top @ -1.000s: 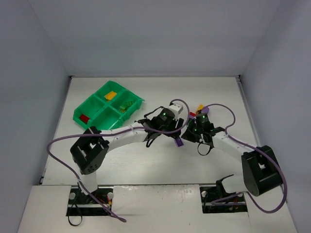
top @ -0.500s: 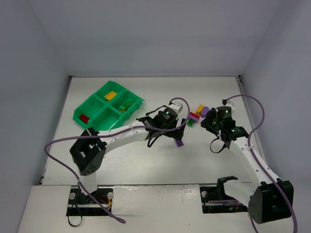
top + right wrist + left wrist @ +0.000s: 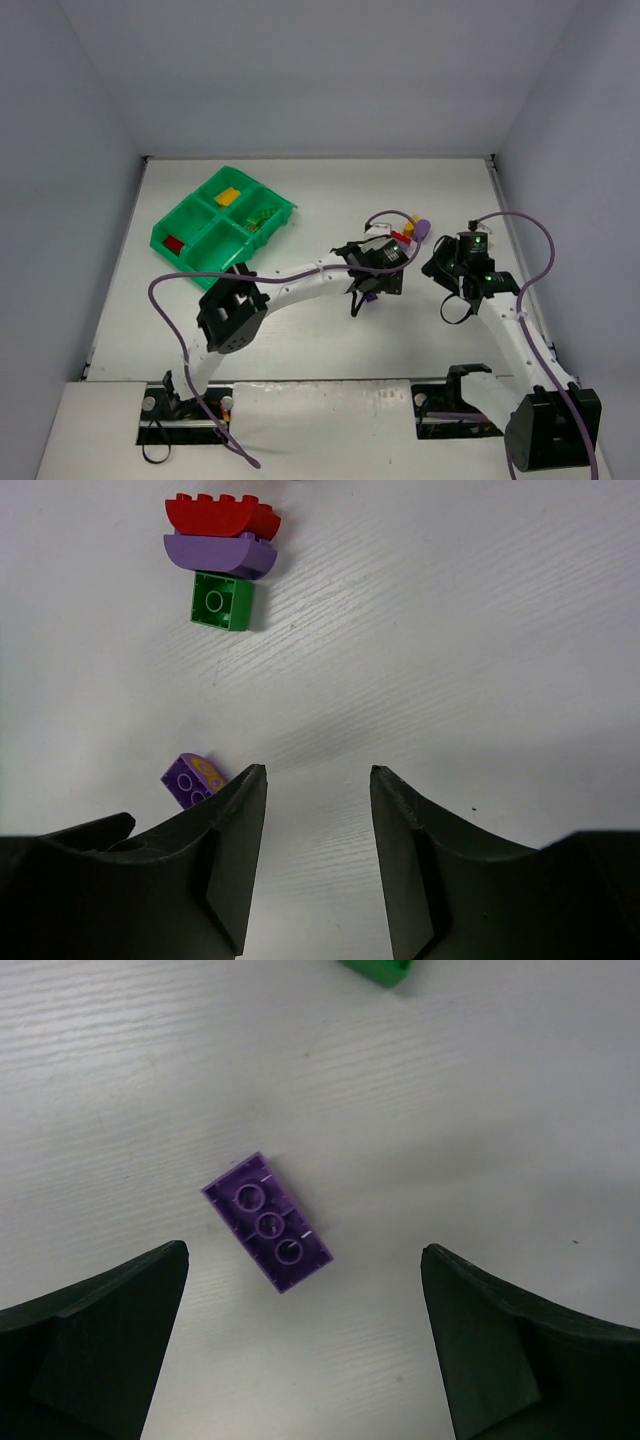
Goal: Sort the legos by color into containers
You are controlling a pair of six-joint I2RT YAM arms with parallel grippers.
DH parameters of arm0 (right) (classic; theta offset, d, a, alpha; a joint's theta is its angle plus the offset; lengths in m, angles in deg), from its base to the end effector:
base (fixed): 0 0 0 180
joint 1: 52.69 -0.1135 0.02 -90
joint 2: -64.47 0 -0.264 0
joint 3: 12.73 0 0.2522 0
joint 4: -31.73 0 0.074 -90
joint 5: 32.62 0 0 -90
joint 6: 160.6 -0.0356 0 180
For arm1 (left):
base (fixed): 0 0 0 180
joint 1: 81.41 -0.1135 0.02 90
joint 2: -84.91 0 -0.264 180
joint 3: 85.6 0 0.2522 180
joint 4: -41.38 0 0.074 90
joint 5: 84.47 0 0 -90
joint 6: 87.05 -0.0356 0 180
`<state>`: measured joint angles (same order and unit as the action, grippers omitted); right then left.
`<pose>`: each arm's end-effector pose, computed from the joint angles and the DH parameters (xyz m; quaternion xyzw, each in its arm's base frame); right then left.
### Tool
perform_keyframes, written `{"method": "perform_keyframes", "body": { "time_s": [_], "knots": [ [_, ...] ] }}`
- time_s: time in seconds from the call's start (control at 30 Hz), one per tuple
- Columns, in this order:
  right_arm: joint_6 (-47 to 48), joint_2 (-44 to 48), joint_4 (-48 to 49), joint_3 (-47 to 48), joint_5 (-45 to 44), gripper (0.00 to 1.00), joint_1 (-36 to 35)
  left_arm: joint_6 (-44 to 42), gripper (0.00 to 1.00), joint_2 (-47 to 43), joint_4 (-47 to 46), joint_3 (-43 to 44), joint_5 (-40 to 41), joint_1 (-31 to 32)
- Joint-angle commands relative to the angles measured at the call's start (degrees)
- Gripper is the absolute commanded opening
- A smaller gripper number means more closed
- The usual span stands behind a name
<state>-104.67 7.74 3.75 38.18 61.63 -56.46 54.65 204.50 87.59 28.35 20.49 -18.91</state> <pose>0.2164 0.0169 0.2477 0.2135 0.8554 0.1836 0.4347 0.2244 -0.4111 0.2330 0.0458 0.9369 -0.2052 0.2793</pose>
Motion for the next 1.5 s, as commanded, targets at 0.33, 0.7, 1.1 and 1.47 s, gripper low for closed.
{"method": "perform_keyframes", "body": {
  "time_s": [0.33, 0.7, 1.1, 1.47],
  "knots": [
    [1.02, 3.47, 1.12, -2.43, 2.25, 0.42, 0.08, 11.49, 0.7, 5.91, 8.07, 5.55, 4.55, -0.89],
    [1.37, 3.99, 1.47, -2.78, 1.81, 0.41, -1.5, 9.13, 0.0, 0.05, 10.96, 1.17, 11.13, -2.82],
    [2.42, 4.7, 2.7, -3.31, 3.31, 0.4, -1.77, -12.75, 0.0, -30.54, 15.9, -15.09, 18.7, -16.17],
    [2.86, 4.87, 3.93, -4.28, 3.66, 0.39, -1.68, -32.52, 0.01, -39.53, 4.66, -27.93, 0.43, -41.4]
  ]
}}
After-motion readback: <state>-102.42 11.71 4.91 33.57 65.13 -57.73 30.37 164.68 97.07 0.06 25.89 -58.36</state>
